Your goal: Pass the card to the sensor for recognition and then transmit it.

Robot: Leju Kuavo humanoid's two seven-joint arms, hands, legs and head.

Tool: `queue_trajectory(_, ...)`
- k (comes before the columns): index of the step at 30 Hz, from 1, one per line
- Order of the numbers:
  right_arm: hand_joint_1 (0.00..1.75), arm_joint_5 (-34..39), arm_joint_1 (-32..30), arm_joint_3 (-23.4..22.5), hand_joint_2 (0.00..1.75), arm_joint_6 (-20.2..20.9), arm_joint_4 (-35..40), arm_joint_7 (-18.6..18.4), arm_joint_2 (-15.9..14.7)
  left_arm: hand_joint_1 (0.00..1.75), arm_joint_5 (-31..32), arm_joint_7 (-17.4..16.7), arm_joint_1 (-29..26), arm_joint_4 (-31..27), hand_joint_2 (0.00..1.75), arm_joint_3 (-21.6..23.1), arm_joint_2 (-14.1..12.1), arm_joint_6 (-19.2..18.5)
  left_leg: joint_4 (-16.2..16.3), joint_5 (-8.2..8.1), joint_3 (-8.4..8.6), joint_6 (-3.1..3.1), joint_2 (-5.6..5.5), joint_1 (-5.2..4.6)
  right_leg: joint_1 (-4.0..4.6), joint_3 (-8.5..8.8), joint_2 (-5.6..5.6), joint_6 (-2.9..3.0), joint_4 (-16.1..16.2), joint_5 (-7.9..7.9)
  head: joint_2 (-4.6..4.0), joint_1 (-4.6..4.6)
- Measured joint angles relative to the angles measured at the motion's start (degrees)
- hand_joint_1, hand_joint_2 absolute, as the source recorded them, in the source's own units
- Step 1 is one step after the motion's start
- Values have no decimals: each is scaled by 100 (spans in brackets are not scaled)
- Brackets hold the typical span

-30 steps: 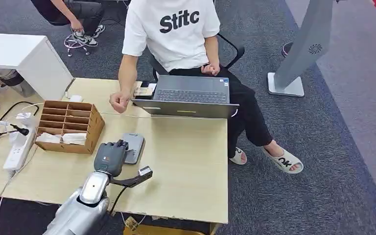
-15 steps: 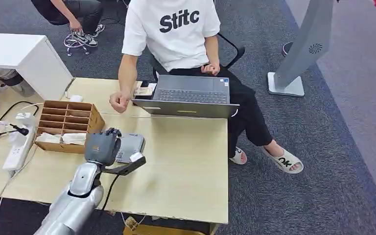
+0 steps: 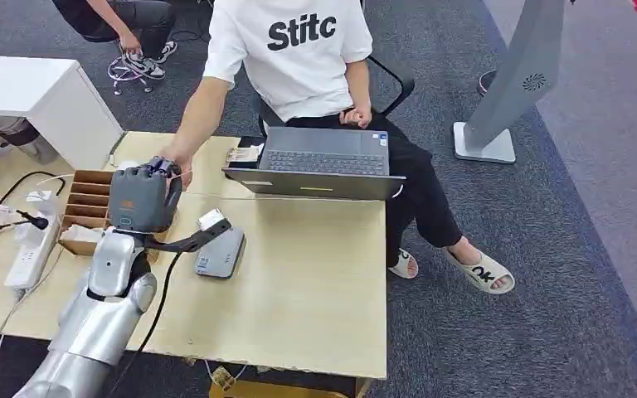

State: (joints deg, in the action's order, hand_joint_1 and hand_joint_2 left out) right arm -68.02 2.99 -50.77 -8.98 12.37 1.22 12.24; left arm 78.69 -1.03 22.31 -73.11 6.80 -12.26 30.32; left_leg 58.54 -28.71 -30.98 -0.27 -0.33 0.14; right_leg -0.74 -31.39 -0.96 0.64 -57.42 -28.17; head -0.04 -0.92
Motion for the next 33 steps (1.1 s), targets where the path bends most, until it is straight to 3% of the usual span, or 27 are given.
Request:
queue_trajectory(8,0,24,3,-39,175,-2,0,15,0,175,153,-9,6,-96,175,0,-31,52,0,0,-1,0,0,0,0,-1,0,0,0,0,0,0)
queue_trajectory(9,0,24,3,-46,175,-2,0,15,0,110,164,-11,6,-100,175,0,-31,55,0,0,-1,0,0,0,0,-1,0,0,0,0,0,0)
queue_trajectory(10,0,22,3,-50,175,-2,0,15,0,0,173,-13,6,-103,175,0,-31,55,0,0,-1,0,0,0,0,-1,0,0,0,0,0,0)
queue_trajectory(23,0,37,8,-63,175,0,0,-4,0,0,133,-162,-170,-258,175,2,11,2,0,0,-3,0,0,0,0,-2,0,0,0,0,0,0)
queue_trajectory(28,0,96,3,-118,175,4,0,-57,0,0,155,-280,-437,-588,175,29,-11,-809,0,-1,-4,0,1,0,0,-3,-1,0,0,0,0,2)
queue_trajectory(33,0,201,-8,-249,175,4,0,-96,0,0,146,-435,-920,-1259,175,155,-344,-1620,0,-2,-8,-1,7,1,0,-11,-7,0,0,-1,0,0)
